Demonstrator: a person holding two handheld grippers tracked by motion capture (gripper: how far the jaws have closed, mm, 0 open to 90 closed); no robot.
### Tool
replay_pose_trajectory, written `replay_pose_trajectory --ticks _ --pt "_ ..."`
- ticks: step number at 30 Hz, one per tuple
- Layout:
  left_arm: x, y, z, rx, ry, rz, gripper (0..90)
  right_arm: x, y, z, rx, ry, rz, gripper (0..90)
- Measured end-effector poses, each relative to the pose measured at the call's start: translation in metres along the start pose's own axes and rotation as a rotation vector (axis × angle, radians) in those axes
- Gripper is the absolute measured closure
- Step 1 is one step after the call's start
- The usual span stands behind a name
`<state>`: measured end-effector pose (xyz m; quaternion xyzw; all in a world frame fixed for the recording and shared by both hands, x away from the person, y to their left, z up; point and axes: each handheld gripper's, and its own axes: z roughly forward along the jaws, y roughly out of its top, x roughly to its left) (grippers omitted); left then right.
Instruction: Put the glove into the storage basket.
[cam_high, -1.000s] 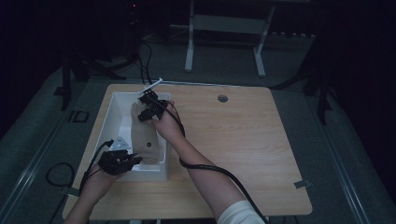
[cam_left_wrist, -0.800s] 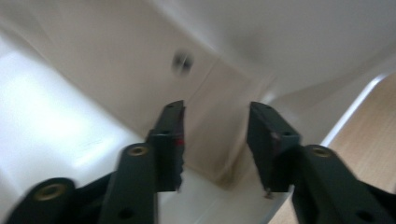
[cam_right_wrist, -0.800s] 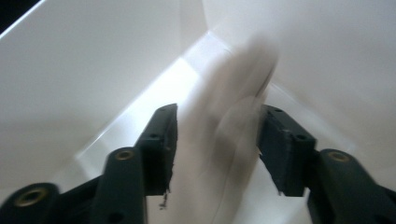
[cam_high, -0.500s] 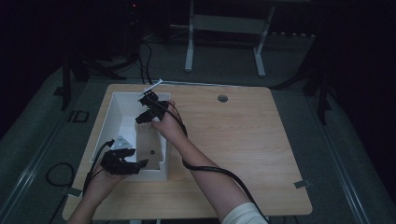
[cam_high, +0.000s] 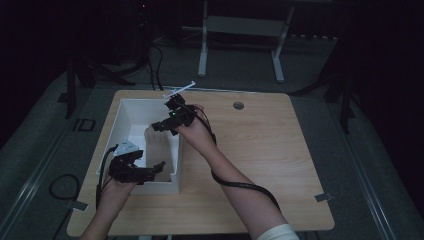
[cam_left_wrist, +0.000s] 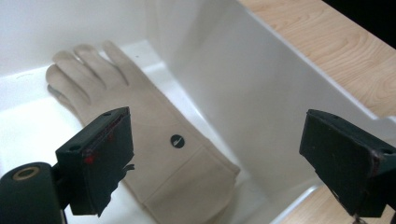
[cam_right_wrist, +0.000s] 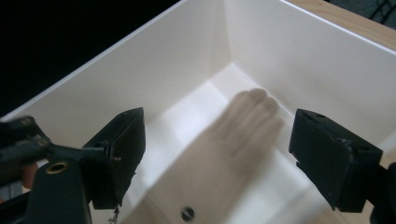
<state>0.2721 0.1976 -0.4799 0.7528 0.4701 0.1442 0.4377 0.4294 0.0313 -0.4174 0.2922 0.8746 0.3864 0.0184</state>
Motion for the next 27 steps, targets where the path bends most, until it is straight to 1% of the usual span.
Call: replay_pose_trajectory --ticks 1,4,5,8,10,11,12,13,14,15,16,18,19,20,21,22,23,24,26,27 --pt "0.0 0.0 0.0 0.0 0.0 0.0 10.4 0.0 0.0 0.0 0.0 0.0 0.0 18.4" --pt "-0.005 0.005 -0.001 -0.006 -0.006 0.004 10.4 -0.004 -0.005 -0.013 -0.009 -0.024 -0.015 18.4" --pt "-0.007 0.008 -0.001 -0.005 -0.008 0.01 10.5 -0.006 -0.006 -0.017 -0.017 -0.018 -0.012 18.4" --pt "-0.015 0.014 -0.001 -0.011 -0.017 0.026 10.5 -0.012 -0.013 -0.031 -0.03 -0.027 -0.007 18.4" --pt "-0.021 0.02 -0.001 -0.016 -0.023 0.041 10.5 -0.016 -0.016 -0.038 -0.035 -0.035 -0.005 18.4" --pt "-0.025 0.022 -0.001 -0.022 -0.029 0.047 10.5 -0.021 -0.021 -0.046 -0.042 -0.04 0.003 18.4" --pt "-0.028 0.025 0.0 -0.024 -0.031 0.055 10.5 -0.021 -0.021 -0.046 -0.042 -0.04 0.003 18.4" --pt "-0.032 0.027 0.0 -0.027 -0.038 0.064 10.6 -0.024 -0.024 -0.05 -0.047 -0.043 0.008 18.4" --pt "-0.035 0.03 0.001 -0.032 -0.046 0.074 10.8 -0.029 -0.028 -0.058 -0.061 -0.049 0.02 18.3" --pt "-0.04 0.032 0.002 -0.044 -0.049 0.082 10.9 -0.031 -0.031 -0.062 -0.072 -0.047 0.026 18.4" --pt "-0.044 0.034 0.003 -0.051 -0.055 0.093 10.9 -0.031 -0.031 -0.062 -0.072 -0.047 0.026 18.4" --pt "-0.052 0.037 0.007 -0.062 -0.087 0.101 10.9 -0.036 -0.038 -0.072 -0.094 -0.047 0.034 18.4" --pt "-0.056 0.038 0.009 -0.075 -0.098 0.105 10.9 -0.036 -0.038 -0.072 -0.094 -0.047 0.034 18.4" --pt "-0.06 0.039 0.011 -0.086 -0.11 0.109 10.9 -0.037 -0.041 -0.075 -0.096 -0.049 0.031 18.4" --pt "-0.065 0.041 0.012 -0.089 -0.118 0.121 10.9 -0.039 -0.047 -0.08 -0.094 -0.059 0.017 18.8" --pt "-0.069 0.042 0.014 -0.092 -0.129 0.13 10.9 -0.039 -0.047 -0.08 -0.094 -0.059 0.017 18.8" --pt "-0.073 0.043 0.015 -0.092 -0.14 0.138 10.9 -0.042 -0.053 -0.084 -0.092 -0.058 0.014 19.8" --pt "-0.077 0.044 0.017 -0.091 -0.153 0.144 10.9 -0.042 -0.053 -0.084 -0.092 -0.058 0.014 19.8" --pt "-0.085 0.046 0.02 -0.086 -0.174 0.162 10.9 -0.047 -0.062 -0.09 -0.087 -0.065 0.005 19.7" --pt "-0.089 0.046 0.021 -0.088 -0.184 0.169 10.9 -0.047 -0.062 -0.09 -0.087 -0.065 0.005 19.7"
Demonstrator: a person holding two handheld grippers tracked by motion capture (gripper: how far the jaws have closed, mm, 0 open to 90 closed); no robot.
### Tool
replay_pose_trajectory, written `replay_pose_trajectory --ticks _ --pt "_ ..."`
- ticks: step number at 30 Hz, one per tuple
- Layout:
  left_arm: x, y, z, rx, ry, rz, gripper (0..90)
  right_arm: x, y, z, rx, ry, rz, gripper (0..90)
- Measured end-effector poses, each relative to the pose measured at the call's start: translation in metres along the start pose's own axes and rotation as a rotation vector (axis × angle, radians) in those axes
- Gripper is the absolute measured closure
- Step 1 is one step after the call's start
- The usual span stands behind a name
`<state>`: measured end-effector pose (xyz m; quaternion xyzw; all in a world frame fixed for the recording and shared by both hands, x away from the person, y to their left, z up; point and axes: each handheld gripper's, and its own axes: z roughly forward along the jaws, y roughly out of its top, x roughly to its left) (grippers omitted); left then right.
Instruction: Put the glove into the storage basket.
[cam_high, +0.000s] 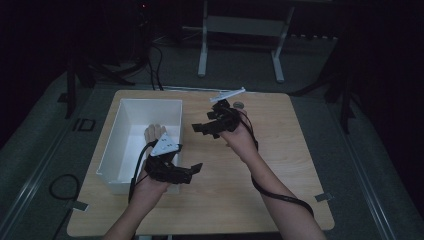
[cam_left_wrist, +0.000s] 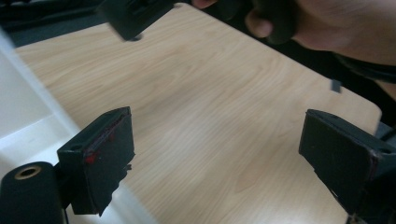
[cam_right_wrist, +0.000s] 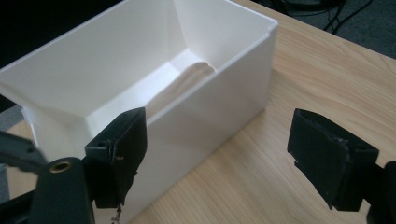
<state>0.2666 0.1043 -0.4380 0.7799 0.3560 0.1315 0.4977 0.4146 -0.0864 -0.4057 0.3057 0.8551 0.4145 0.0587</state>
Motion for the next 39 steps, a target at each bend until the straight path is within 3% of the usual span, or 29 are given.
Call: replay_pose_trajectory --ticks 14,20,30,39 --pt "-0.04 0.003 0.035 0.011 -0.133 0.08 11.5 -0.028 -0.054 -0.028 -0.034 -0.046 -0.003 18.5" --pt "-0.051 -0.003 0.056 0.038 -0.181 0.088 11.6 -0.037 -0.083 -0.034 -0.026 -0.062 -0.006 17.4" --pt "-0.061 -0.022 0.086 0.083 -0.242 0.096 11.6 -0.049 -0.126 -0.036 -0.031 -0.081 -0.001 16.9" --pt "-0.06 -0.039 0.11 0.115 -0.275 0.073 11.7 -0.06 -0.162 -0.035 -0.028 -0.089 0.031 15.9"
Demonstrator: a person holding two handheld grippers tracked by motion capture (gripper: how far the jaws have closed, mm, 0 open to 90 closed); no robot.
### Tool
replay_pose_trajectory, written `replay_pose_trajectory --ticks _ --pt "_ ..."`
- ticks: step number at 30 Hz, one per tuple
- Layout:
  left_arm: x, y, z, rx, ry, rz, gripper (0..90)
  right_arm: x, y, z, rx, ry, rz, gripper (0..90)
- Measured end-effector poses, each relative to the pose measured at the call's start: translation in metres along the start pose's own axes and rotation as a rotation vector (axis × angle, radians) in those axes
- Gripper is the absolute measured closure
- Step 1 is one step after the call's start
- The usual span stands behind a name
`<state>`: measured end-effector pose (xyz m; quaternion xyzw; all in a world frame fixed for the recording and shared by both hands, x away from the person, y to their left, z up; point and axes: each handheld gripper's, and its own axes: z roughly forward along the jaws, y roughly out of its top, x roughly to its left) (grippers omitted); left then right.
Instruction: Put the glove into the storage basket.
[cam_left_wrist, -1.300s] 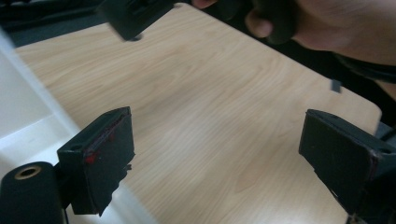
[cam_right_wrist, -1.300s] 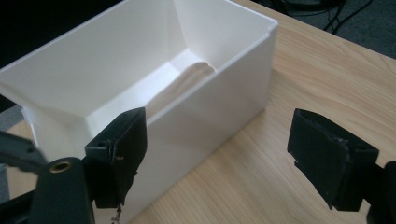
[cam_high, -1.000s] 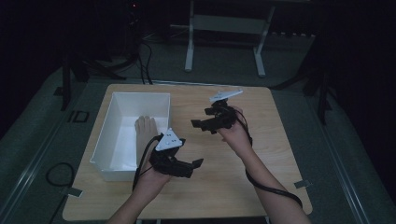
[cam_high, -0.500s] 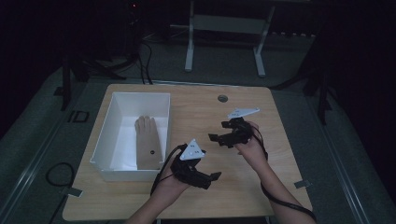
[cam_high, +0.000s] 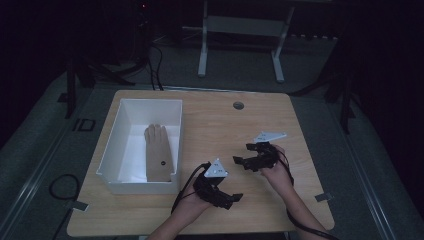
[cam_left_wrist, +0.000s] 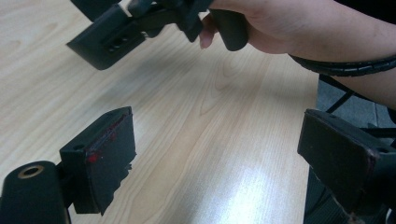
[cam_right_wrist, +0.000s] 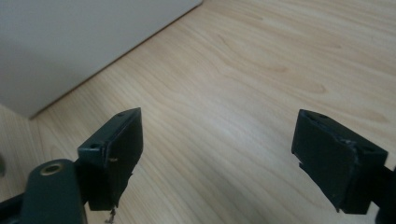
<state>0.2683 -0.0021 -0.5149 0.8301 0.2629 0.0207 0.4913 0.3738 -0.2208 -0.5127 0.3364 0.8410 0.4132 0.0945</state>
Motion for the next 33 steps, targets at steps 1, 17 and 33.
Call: replay_pose_trajectory --ticks 1,17,33 --pt "0.0 -0.002 0.002 -0.002 -0.003 -0.005 11.7 -0.001 -0.003 0.0 0.002 -0.003 0.001 15.5" --pt "0.0 -0.021 0.031 0.023 -0.035 -0.004 11.7 -0.014 -0.05 -0.014 -0.032 -0.133 -0.005 12.6" --pt "-0.003 -0.038 0.044 0.011 -0.025 0.018 11.7 -0.023 -0.081 -0.031 -0.082 -0.14 0.017 12.4"
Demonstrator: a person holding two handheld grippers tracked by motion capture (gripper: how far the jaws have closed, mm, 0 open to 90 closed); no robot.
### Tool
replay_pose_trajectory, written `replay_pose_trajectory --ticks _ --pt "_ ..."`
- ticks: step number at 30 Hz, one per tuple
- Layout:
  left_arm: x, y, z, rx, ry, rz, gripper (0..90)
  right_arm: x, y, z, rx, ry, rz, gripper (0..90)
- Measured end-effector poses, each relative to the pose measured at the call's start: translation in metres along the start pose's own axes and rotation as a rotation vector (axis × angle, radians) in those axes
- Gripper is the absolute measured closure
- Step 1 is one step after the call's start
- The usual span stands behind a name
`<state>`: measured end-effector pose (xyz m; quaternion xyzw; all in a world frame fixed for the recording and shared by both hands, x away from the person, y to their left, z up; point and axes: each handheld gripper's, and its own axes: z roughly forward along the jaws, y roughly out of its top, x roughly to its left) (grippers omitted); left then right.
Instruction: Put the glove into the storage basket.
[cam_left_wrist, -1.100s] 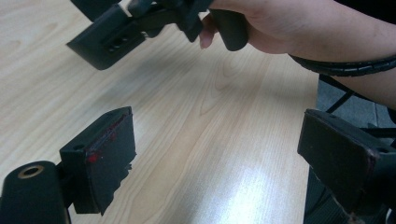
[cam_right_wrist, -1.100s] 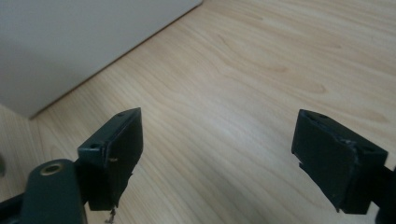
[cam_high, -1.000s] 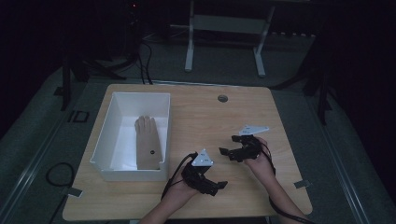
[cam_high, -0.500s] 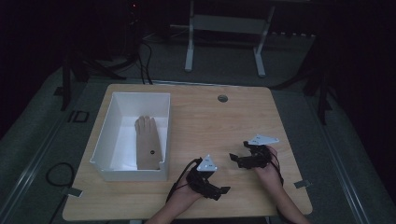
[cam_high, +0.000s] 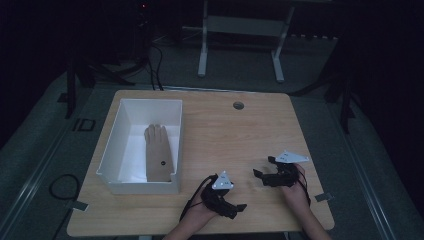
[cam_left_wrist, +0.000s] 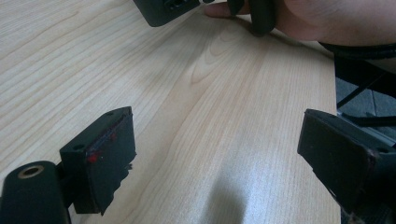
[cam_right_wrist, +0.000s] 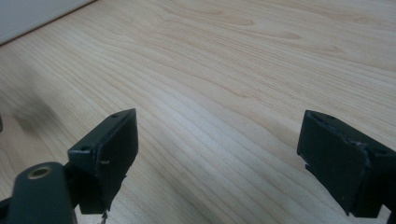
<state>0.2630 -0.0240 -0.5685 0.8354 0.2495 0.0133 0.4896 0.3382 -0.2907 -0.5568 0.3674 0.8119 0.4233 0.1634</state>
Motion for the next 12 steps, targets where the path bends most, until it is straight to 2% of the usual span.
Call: replay_pose_trajectory --ticks 2,6,12 --pt "-0.0004 -0.0002 -0.0017 -0.002 0.009 0.013 11.7 -0.0006 -0.0012 0.0007 0.005 -0.009 0.003 12.4" --pt "0.0 -0.001 -0.0023 -0.009 0.0 0.005 11.7 -0.0006 -0.0028 0.0031 0.016 -0.024 -0.009 12.6" --pt "-0.0011 -0.0011 -0.0012 -0.006 -0.002 0.022 11.7 -0.0022 -0.0036 0.0031 0.014 -0.024 0.002 12.9"
